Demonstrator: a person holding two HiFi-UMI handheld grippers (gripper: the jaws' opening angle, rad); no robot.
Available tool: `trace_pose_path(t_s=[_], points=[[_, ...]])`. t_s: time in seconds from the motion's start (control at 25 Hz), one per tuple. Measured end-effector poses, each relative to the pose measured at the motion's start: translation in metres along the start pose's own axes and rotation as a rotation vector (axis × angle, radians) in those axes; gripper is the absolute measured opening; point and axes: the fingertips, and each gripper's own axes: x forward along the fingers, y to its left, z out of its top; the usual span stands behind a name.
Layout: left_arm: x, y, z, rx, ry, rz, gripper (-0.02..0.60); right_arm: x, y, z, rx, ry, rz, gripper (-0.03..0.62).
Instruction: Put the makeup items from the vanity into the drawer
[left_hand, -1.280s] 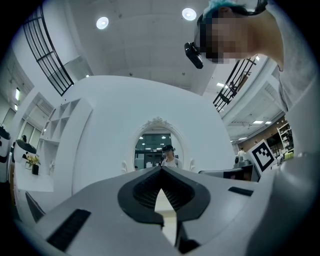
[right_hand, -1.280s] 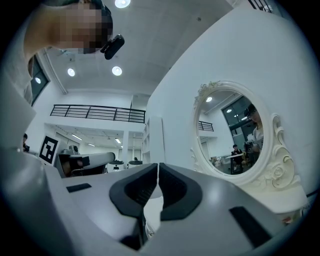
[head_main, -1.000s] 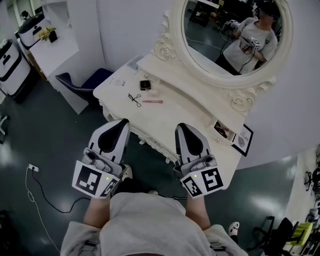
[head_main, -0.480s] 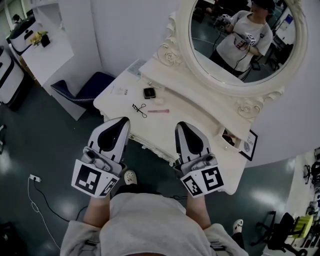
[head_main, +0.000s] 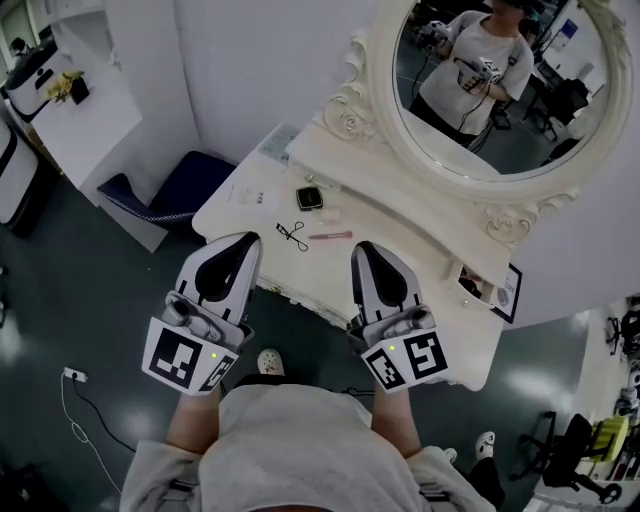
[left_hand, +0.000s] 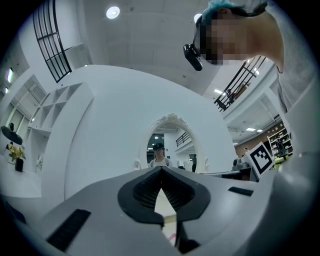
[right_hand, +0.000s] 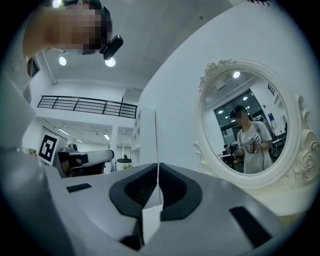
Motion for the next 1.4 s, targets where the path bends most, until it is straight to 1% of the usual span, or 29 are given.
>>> trace_pose_path(t_s=[0.28,0.6,1.08,1.4], points=[[0.0,0.026,-0.007,-0.009,-0.002,-0.04,0.014,0.021,0.005,-0.014,0.008,0.016,-0.046,0.023],[0.005,0.041,-0.015,-0.024,-0.006,-0.056,0.014,0.037,0.002,-0.032,0.0,0.064,-0.064,0.023],[0.033,0.069,-0.027,-0.035,0.007,-0.018,0.014,0.084,-0.016,-0.065,-0.02,0.187,-0.007,0.023],[0.048,0.086,-0.041,-0.041,0.028,0.025,0.014,0.115,-0.03,-0.101,-0.022,0.31,0.046,0.023]])
